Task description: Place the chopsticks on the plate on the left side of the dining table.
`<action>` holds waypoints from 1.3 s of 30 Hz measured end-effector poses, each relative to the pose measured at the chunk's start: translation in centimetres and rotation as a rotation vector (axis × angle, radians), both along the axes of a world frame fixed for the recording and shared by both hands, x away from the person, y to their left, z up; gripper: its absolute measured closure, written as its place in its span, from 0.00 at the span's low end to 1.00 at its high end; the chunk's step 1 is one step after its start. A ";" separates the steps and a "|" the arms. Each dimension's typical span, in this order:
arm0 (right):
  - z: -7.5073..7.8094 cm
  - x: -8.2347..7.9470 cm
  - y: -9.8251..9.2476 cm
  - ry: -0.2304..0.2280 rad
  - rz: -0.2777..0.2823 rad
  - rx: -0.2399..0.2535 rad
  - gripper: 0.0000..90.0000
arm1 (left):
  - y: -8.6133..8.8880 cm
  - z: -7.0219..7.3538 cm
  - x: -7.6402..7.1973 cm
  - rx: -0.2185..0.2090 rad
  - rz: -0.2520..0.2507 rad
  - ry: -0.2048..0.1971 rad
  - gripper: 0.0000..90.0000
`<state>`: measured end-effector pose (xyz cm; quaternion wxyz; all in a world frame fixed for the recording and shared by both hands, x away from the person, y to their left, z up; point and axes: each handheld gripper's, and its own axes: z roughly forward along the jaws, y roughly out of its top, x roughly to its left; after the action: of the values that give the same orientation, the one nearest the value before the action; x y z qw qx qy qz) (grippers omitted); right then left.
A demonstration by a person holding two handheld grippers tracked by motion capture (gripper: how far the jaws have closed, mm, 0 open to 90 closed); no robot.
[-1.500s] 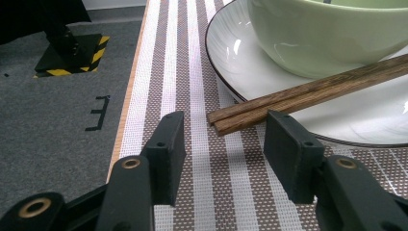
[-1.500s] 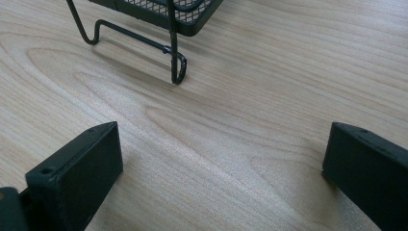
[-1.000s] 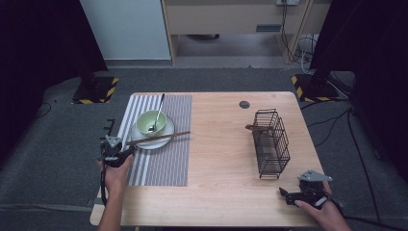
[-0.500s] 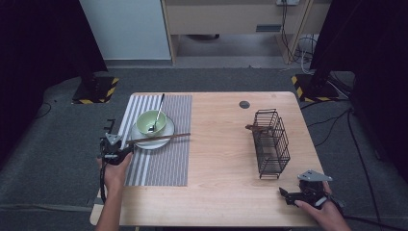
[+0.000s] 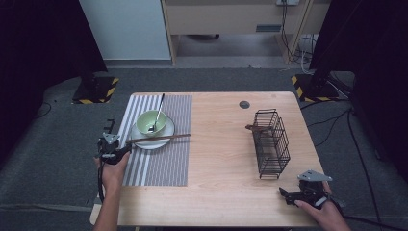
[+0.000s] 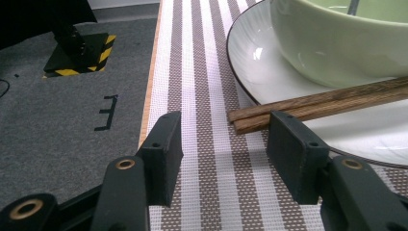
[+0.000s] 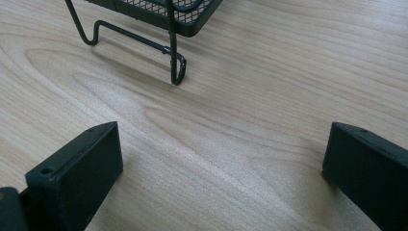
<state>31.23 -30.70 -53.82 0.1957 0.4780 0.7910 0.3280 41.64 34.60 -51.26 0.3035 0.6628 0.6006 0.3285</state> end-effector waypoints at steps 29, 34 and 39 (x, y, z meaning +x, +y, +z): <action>0.0 0.0 0.0 0.000 -0.005 0.000 0.00 | 0.3 -0.1 1.1 0.018 -0.004 -0.009 0.49; 0.0 0.0 0.0 0.000 -0.004 0.000 0.00 | 0.4 -0.2 1.2 0.019 -0.003 -0.006 0.49; 0.0 0.0 0.0 0.000 -0.005 -0.001 0.00 | 0.4 -0.2 1.3 0.020 -0.003 -0.003 0.49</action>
<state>31.21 -30.65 -53.81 0.1967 0.4801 0.7898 0.3272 42.97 35.01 -51.47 0.2982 0.6661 0.5960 0.3349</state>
